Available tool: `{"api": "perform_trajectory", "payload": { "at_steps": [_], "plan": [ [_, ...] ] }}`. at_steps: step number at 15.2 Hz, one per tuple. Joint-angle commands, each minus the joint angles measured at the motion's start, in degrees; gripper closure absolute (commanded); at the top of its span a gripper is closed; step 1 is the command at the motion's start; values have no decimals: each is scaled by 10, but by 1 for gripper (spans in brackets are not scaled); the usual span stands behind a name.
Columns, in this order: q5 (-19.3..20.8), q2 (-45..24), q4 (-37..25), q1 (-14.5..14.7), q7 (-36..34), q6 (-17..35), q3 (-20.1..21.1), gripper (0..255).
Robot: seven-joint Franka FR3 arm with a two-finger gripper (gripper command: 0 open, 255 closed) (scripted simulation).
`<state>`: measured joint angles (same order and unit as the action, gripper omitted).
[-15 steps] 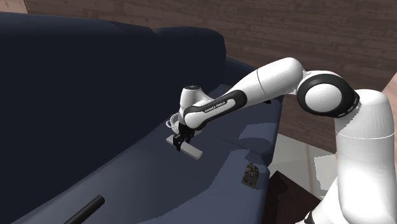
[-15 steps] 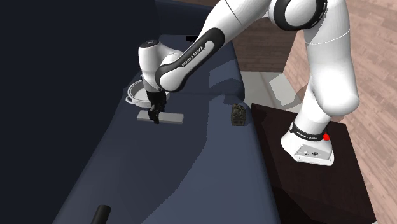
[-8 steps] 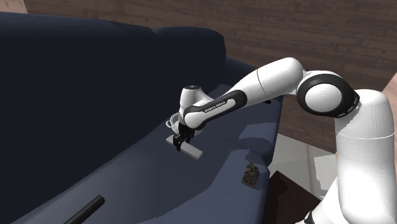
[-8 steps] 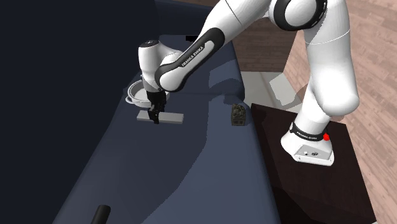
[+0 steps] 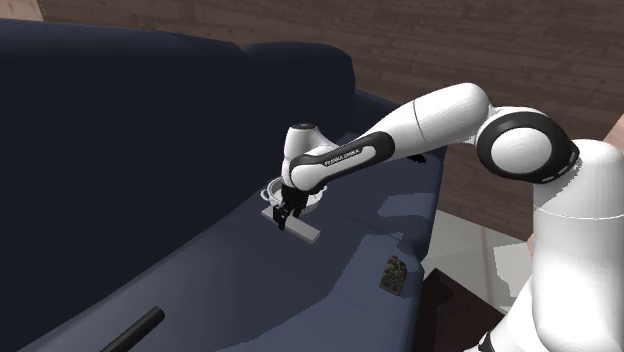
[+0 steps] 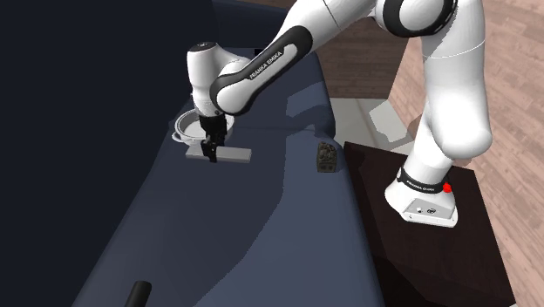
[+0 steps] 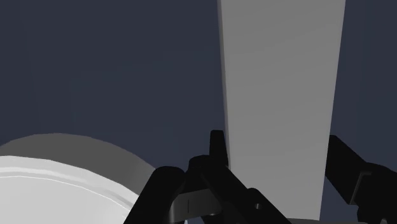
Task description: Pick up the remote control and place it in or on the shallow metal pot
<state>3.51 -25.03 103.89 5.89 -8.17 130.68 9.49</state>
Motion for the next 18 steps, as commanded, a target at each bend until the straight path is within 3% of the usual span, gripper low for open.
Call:
{"api": "perform_trajectory", "payload": {
  "at_steps": [1,18],
  "plan": [
    [-1,8,-4,0,0,-12,1,255],
    [-12,47,-71,-9,15,-118,3,255]
  ]
}}
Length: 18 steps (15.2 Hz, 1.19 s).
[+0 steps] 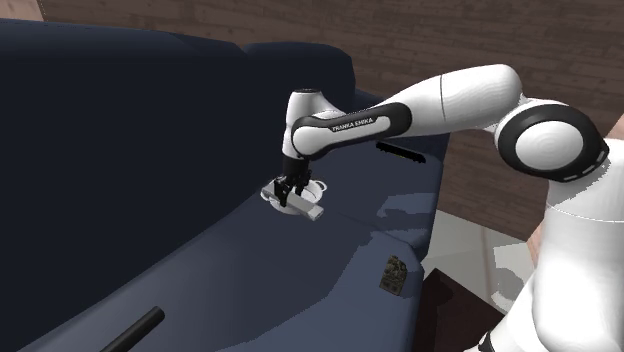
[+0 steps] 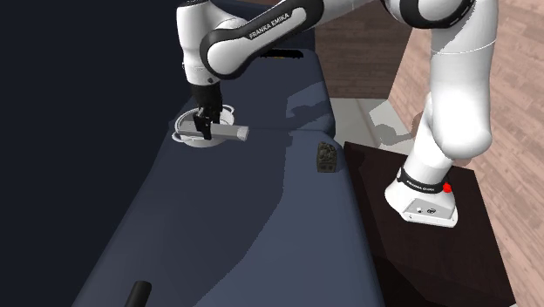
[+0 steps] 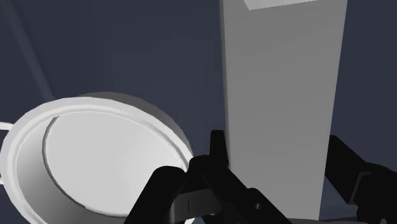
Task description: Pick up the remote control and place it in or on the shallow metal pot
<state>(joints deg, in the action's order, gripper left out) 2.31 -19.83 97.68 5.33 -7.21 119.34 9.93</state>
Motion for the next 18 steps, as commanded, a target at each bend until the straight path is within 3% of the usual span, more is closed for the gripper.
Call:
{"api": "perform_trajectory", "payload": {
  "at_steps": [1,8,14,18],
  "plan": [
    [0,-18,-29,-9,15,-11,-5,255],
    [3,-128,-203,-44,77,-76,-25,255],
    [5,-270,-443,-66,123,-175,-38,255],
    [5,-269,-411,-68,123,-143,-38,255]
  ]
}}
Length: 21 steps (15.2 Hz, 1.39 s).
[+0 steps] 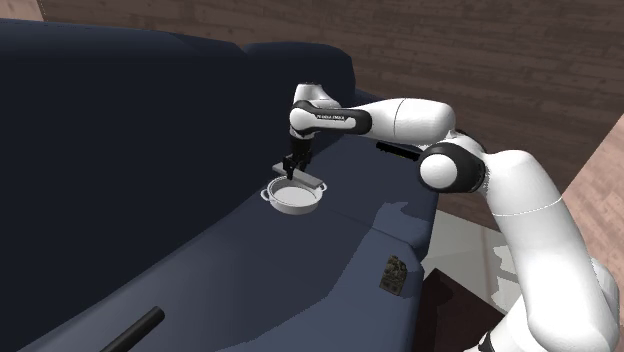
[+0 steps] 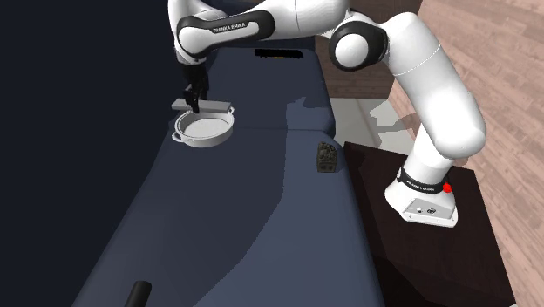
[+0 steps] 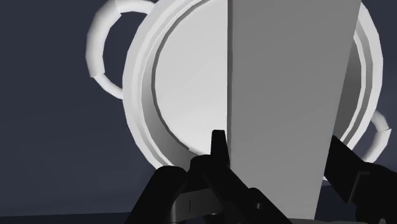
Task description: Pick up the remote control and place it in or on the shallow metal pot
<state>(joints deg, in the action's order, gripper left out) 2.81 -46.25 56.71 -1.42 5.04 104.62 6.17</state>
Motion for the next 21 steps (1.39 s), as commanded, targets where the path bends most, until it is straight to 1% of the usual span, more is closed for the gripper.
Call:
{"api": "perform_trajectory", "payload": {
  "at_steps": [1,9,17,18,21],
  "plan": [
    [0,-6,6,0,0,11,0,255],
    [2,-18,50,-2,0,68,-1,255],
    [1,-18,50,-2,0,68,-1,255],
    [1,-4,76,-3,-1,80,-1,0],
    [1,-2,69,0,-3,70,0,0]
  ]
}}
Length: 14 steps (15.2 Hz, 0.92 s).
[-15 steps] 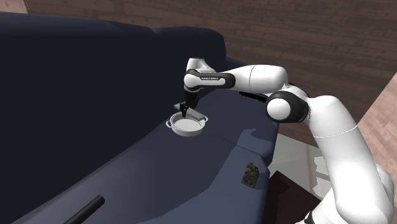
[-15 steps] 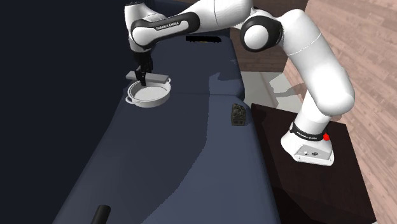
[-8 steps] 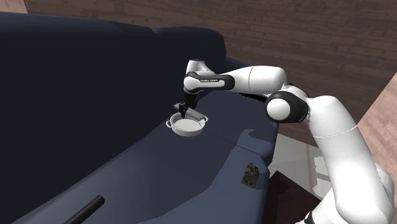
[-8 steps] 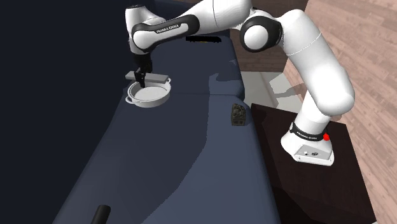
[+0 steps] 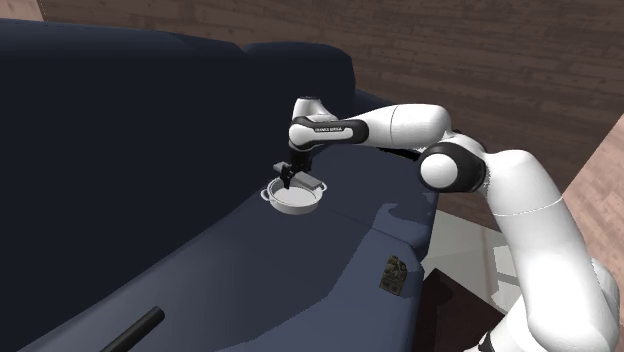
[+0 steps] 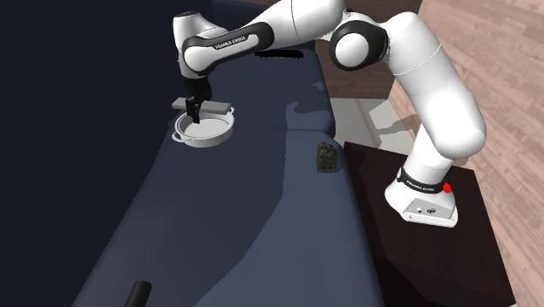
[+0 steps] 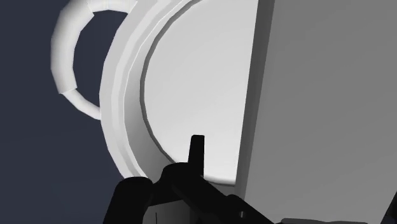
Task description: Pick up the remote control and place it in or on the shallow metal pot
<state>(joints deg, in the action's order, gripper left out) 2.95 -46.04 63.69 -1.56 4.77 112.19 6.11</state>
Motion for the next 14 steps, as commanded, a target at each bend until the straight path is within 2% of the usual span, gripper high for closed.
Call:
{"api": "perform_trajectory", "payload": {
  "at_steps": [1,2,6,14],
  "plan": [
    [0,-1,5,0,0,-2,0,0],
    [0,-20,-19,0,3,-8,-1,0],
    [-2,-2,-62,0,4,-68,0,0],
    [-2,-2,-62,0,4,-68,0,0]
  ]
}}
